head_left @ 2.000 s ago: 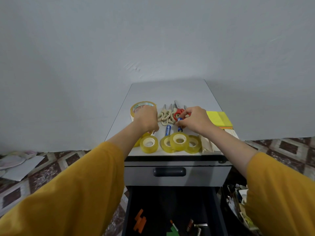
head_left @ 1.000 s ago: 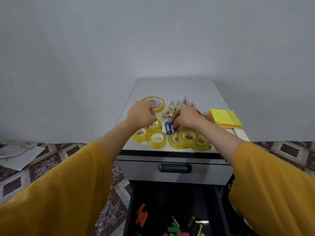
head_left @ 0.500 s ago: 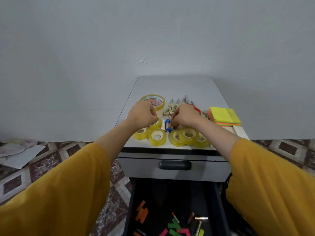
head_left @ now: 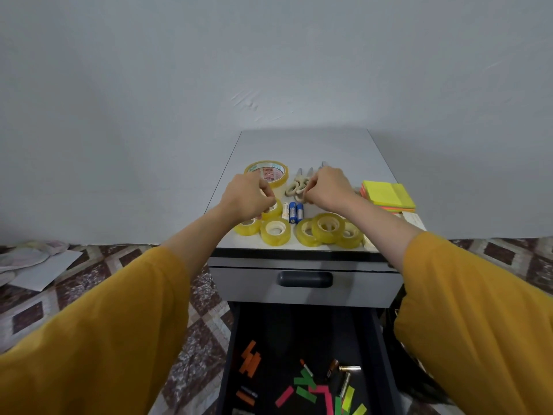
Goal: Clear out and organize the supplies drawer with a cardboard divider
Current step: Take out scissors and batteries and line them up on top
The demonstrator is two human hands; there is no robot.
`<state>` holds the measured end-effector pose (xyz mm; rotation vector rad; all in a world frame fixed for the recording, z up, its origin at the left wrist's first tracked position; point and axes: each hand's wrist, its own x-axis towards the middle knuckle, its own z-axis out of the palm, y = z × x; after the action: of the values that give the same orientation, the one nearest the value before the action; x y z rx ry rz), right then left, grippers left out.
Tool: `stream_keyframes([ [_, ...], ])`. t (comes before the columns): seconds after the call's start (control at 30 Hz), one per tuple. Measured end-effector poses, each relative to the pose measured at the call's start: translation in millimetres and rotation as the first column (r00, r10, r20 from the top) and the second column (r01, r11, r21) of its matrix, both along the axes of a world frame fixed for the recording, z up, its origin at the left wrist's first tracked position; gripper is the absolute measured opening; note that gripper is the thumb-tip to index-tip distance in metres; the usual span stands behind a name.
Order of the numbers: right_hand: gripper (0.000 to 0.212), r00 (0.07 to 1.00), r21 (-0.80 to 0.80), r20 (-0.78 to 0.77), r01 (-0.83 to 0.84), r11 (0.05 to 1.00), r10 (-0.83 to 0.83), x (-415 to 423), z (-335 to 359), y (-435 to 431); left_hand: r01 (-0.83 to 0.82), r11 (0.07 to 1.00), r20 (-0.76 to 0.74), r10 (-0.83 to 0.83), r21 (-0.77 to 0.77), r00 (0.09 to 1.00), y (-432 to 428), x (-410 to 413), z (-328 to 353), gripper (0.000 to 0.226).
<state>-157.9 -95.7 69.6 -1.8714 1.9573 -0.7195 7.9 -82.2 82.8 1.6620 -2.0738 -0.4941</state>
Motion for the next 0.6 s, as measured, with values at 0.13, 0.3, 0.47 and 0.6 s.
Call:
stream_keyframes([
  [0.13, 0.019, 0.994, -0.088, 0.098, -0.033, 0.996, 0.042, -4, 19, 26, 0.011, 1.0, -0.076, -0.011, -0.003, 0.997, 17, -1, 6, 0.01],
  [0.3, 0.013, 0.977, -0.16, 0.2, -0.038, 0.986, 0.07, -5, 24, 70, 0.04, 0.997, -0.198, -0.027, 0.067, 0.98, 57, -6, 2, 0.011],
  [0.47, 0.007, 0.97, -0.134, 0.219, -0.073, 0.988, 0.101, -2, 1, 111, 0.097, 0.983, -0.305, -0.045, 0.155, 0.951, 99, -11, -22, 0.011],
  [0.6, 0.009, 0.956, -0.076, 0.263, -0.115, 0.99, 0.131, -1, -27, 145, 0.122, 0.969, -0.332, -0.045, 0.215, 0.942, 130, -12, -48, 0.011],
])
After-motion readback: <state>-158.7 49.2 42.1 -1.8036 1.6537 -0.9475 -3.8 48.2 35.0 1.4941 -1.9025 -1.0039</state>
